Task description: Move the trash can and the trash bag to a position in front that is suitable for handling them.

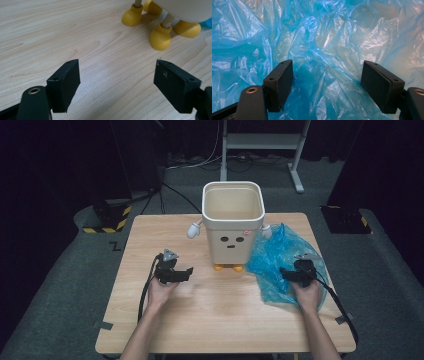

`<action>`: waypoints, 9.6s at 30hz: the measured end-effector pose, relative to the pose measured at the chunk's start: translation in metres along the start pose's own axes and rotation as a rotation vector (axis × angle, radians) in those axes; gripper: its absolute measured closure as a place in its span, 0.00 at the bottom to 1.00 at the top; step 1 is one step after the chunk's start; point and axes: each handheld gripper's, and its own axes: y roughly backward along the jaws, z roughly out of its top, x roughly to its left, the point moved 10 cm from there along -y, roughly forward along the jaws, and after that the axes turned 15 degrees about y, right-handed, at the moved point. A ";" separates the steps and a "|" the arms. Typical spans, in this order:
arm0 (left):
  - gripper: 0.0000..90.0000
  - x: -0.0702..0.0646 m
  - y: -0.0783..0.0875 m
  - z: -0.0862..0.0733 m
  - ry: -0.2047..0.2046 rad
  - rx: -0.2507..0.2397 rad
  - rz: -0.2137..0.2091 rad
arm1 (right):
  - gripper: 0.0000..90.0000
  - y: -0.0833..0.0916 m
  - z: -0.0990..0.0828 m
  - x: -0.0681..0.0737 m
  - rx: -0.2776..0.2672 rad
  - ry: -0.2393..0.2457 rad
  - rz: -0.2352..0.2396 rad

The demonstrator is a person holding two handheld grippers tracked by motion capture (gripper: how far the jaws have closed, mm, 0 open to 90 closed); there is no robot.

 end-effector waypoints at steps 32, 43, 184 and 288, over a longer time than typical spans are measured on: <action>0.13 -0.025 0.029 0.036 0.026 -0.013 -0.140 | 0.29 0.000 0.000 0.000 -0.002 0.003 0.004; 0.15 -0.033 0.043 0.058 -0.013 -0.052 -0.123 | 0.29 0.000 0.000 0.001 -0.003 0.009 0.010; 0.56 -0.086 0.029 0.274 -0.013 -0.177 -0.119 | 0.30 0.000 0.000 0.002 -0.002 0.014 0.011; 0.85 -0.087 0.026 0.272 -0.094 -0.155 -0.132 | 0.31 0.000 0.001 0.003 -0.004 0.012 0.012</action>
